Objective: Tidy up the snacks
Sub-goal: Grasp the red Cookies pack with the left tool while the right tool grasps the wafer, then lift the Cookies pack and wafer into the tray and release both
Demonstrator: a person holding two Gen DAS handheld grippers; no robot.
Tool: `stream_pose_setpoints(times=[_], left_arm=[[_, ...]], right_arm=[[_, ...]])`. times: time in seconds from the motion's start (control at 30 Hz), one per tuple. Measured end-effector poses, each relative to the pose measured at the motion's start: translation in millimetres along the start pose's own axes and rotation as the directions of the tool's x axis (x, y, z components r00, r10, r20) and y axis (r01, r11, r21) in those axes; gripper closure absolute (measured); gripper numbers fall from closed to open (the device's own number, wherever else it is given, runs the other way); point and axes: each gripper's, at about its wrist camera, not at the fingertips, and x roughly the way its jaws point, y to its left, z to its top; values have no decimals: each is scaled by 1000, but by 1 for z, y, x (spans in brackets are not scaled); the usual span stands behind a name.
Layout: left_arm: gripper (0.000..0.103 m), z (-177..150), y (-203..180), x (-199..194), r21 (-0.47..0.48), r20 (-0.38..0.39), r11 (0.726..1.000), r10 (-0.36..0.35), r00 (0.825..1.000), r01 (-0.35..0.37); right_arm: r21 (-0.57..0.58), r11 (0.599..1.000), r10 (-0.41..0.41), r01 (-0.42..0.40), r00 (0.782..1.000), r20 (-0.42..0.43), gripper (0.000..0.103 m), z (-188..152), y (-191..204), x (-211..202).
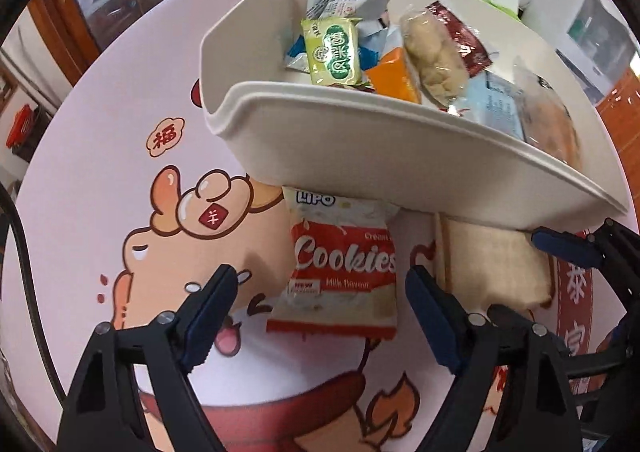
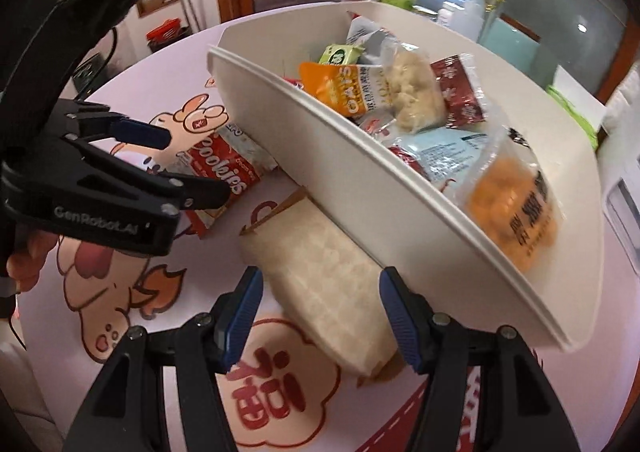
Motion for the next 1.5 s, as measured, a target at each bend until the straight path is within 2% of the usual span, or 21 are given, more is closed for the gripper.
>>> stream_pose_setpoints(times=[0.17,0.27,0.3,0.4,0.5,0.7,0.93,1.0,1.1,1.17,1.23,1.3,1.37,1.5], left_arm=[[31,2,2,10,-27,8,1000,-2,1000,3],[39,4,-1,13,-2,24,1000,26,999,-26],[45,3,0,14,5,31,999,38,999,-38],[51,4,4,13,11,39,999,46,998,-47],[55,7,12,12,10,42,999,38,998,-39],[56,11,25,12,13,38,1000,17,999,-18],[56,9,39,11,41,33,999,-7,999,5],[56,-3,40,5,42,34,999,-18,999,17],[56,-5,43,4,38,31,999,-36,999,35],[56,-6,52,3,33,27,998,-48,998,47],[56,-8,56,0,27,32,998,-64,997,63],[56,-8,57,-3,27,38,997,-73,997,72],[56,-10,60,-7,26,47,997,-80,996,79],[56,-10,60,-18,15,70,995,-97,993,96]], right_arm=[[-68,997,29,-29,1000,-7,40,0,2,11],[-130,991,-3,4,1000,6,32,-3,12,14],[-137,991,-5,6,1000,5,27,-3,15,15],[-127,992,9,-10,1000,-8,21,-3,19,15],[-105,993,53,-54,998,-16,20,-4,25,12],[-64,981,183,-186,982,-41,21,-7,41,3],[-152,985,81,-85,996,-29,22,-6,48,10],[-188,980,63,-68,998,-28,22,-4,47,15],[-207,974,82,-88,996,-41,22,1,43,24],[-178,974,127,-138,989,-75,22,6,37,31],[-175,973,137,-150,987,-84,23,7,38,32],[-175,972,142,-155,986,-85,38,9,40,31],[-156,973,159,-172,983,-91,44,13,42,30],[-101,979,166,-175,981,-96,47,13,42,24]])
